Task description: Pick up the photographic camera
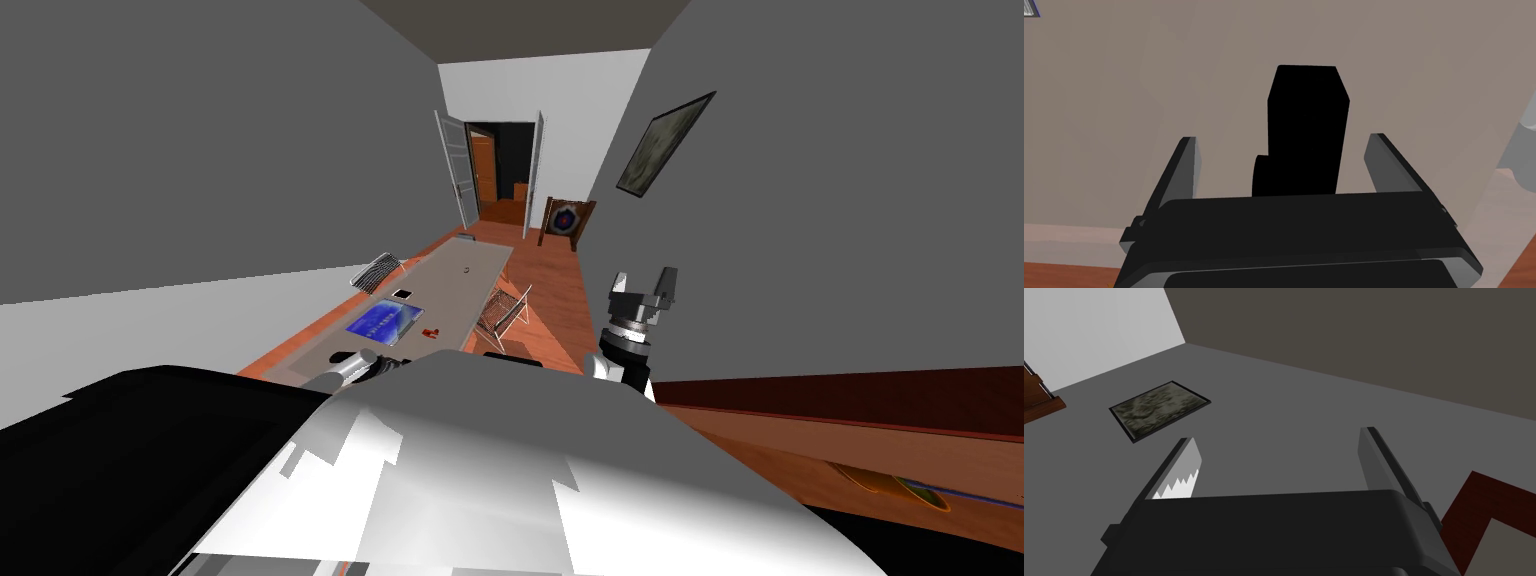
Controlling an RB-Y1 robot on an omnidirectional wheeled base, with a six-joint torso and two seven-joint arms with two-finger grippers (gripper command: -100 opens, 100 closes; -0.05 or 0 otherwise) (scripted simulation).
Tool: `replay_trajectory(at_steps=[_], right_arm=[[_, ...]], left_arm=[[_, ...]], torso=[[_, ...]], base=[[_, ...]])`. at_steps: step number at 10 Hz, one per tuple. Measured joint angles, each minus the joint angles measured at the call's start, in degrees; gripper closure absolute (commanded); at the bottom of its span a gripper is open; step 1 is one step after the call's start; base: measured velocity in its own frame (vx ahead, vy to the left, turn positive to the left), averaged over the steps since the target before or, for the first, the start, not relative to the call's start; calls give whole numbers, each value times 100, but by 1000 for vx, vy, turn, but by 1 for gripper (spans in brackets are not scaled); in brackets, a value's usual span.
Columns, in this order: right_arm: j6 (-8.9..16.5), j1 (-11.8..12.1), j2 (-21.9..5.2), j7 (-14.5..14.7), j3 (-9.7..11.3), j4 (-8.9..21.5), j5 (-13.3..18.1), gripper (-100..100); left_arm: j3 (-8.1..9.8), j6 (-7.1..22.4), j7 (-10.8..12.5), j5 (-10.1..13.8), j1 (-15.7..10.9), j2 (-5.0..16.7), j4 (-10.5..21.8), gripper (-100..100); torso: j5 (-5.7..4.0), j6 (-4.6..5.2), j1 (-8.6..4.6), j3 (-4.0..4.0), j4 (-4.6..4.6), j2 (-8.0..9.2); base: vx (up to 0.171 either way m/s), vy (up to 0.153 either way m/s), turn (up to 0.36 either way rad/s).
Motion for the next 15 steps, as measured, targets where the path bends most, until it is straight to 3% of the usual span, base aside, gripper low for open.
replay_trajectory(at_steps=[1,4,5,9,10,11,14,15], right_arm=[[0,0,0,0,0,0,0,0],[0,0,0,0,0,0,0,0],[0,0,0,0,0,0,0,0],[0,0,0,0,0,0,0,0],[0,0,0,0,0,0,0,0],[0,0,0,0,0,0,0,0],[0,0,1,0,1,0,0,0],[0,0,1,0,1,0,0,0]], left_arm=[[0,0,3,-1,0,0,-1,-100],[77,-171,-19,-309,-76,-346,138,-100],[81,-184,-14,-324,-74,-356,134,100],[77,-176,-17,-322,-74,-359,132,100],[78,-176,-16,-322,-74,-359,133,0],[78,-176,-16,-322,-74,-360,133,100],[13,-50,-20,-56,-37,-82,64,100],[11,-41,-21,-44,-38,-75,62,0]], torso=[[-2,0,-7,0,0,-1],[3,0,13,-2,-1,-4],[0,0,2,-1,0,-2],[-2,-1,-2,-1,0,-2],[-3,-1,-3,-1,0,-3],[-3,-1,-3,-1,0,-3],[-11,-1,-30,2,1,2],[-9,-1,-20,1,1,1]], base=[[16,36,29],[8,54,-4],[0,0,0],[0,0,0],[0,0,0],[1,-30,6],[-8,-53,-5],[-1,-6,2]])
